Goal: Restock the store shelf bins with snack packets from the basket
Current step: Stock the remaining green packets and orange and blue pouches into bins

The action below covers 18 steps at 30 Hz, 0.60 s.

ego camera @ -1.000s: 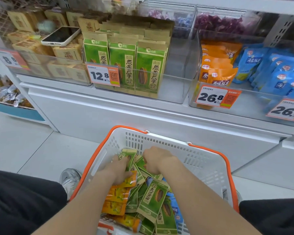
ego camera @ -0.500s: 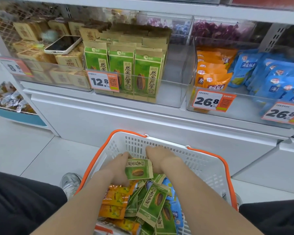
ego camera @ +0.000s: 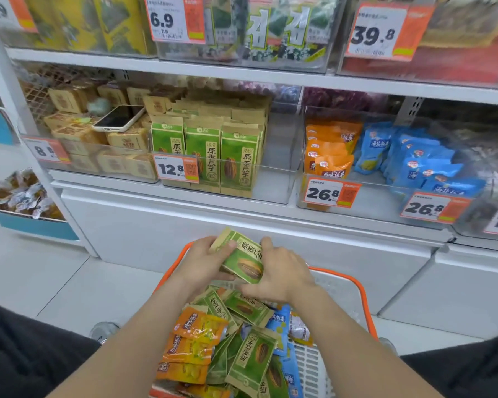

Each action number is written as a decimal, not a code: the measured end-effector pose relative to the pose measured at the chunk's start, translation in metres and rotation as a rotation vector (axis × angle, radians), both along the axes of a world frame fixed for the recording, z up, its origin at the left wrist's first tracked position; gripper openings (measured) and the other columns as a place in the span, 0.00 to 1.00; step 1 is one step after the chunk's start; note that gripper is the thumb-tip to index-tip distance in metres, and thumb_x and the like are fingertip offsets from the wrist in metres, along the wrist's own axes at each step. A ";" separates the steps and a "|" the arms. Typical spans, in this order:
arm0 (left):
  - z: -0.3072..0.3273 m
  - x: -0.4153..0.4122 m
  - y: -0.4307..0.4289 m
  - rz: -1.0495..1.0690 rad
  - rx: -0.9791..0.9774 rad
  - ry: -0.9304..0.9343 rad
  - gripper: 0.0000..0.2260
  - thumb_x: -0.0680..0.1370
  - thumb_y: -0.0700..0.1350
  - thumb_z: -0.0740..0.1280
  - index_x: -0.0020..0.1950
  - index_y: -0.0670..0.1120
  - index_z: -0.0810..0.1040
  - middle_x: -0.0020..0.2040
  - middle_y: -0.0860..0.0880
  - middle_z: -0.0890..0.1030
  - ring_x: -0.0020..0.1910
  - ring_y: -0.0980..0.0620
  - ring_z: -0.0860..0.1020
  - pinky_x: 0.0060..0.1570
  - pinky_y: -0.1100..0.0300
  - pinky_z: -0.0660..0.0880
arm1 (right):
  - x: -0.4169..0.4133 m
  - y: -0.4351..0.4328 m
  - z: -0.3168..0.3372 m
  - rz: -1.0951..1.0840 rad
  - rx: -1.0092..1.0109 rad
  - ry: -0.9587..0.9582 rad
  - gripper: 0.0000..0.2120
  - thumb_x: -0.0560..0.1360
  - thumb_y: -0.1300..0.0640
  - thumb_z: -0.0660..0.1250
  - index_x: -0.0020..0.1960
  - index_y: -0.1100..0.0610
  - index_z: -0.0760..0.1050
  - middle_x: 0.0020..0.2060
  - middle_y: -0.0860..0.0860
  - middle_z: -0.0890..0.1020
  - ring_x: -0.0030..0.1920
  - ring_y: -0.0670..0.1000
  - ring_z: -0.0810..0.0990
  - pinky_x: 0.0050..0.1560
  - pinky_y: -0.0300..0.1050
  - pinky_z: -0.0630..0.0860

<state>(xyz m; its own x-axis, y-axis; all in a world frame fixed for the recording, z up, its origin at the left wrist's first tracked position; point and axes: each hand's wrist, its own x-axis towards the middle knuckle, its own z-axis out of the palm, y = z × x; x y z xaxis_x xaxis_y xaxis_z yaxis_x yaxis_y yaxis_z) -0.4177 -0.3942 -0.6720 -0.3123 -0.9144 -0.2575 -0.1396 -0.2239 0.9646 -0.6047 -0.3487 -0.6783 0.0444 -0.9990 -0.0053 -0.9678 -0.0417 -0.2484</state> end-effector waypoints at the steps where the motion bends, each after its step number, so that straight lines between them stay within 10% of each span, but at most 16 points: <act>1: 0.010 -0.007 0.005 0.033 -0.056 0.011 0.14 0.84 0.50 0.68 0.58 0.39 0.82 0.48 0.40 0.88 0.44 0.45 0.88 0.43 0.48 0.85 | 0.001 0.003 0.007 -0.004 -0.070 0.001 0.38 0.63 0.22 0.66 0.56 0.50 0.59 0.41 0.49 0.78 0.42 0.59 0.81 0.40 0.51 0.76; 8: 0.083 -0.031 0.004 0.177 -0.277 0.112 0.26 0.83 0.60 0.65 0.41 0.39 0.81 0.32 0.44 0.80 0.29 0.50 0.78 0.27 0.60 0.74 | 0.007 0.005 0.068 0.037 -0.451 -0.172 0.27 0.75 0.27 0.53 0.60 0.47 0.64 0.47 0.48 0.80 0.45 0.56 0.80 0.39 0.50 0.71; 15: 0.151 -0.042 -0.024 0.089 -0.587 0.050 0.24 0.83 0.58 0.66 0.34 0.45 0.72 0.30 0.49 0.68 0.31 0.52 0.65 0.31 0.56 0.60 | 0.001 -0.023 0.150 0.052 -0.541 -0.283 0.14 0.83 0.37 0.52 0.59 0.47 0.63 0.41 0.51 0.82 0.39 0.58 0.81 0.39 0.57 0.79; 18: 0.168 -0.039 -0.046 0.162 -0.680 -0.070 0.28 0.80 0.66 0.66 0.35 0.43 0.73 0.29 0.48 0.73 0.29 0.48 0.72 0.33 0.55 0.69 | -0.005 -0.041 0.183 0.079 -0.488 -0.357 0.11 0.83 0.41 0.57 0.58 0.47 0.63 0.44 0.52 0.82 0.44 0.60 0.81 0.45 0.58 0.78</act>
<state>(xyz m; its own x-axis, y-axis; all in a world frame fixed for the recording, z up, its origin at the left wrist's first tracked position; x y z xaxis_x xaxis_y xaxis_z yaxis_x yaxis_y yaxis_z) -0.4565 -0.4402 -0.5037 -0.1618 -0.9134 0.3736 -0.2227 0.4026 0.8879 -0.6096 -0.3899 -0.4957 0.0334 -0.8761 0.4809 -0.8174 -0.3009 -0.4913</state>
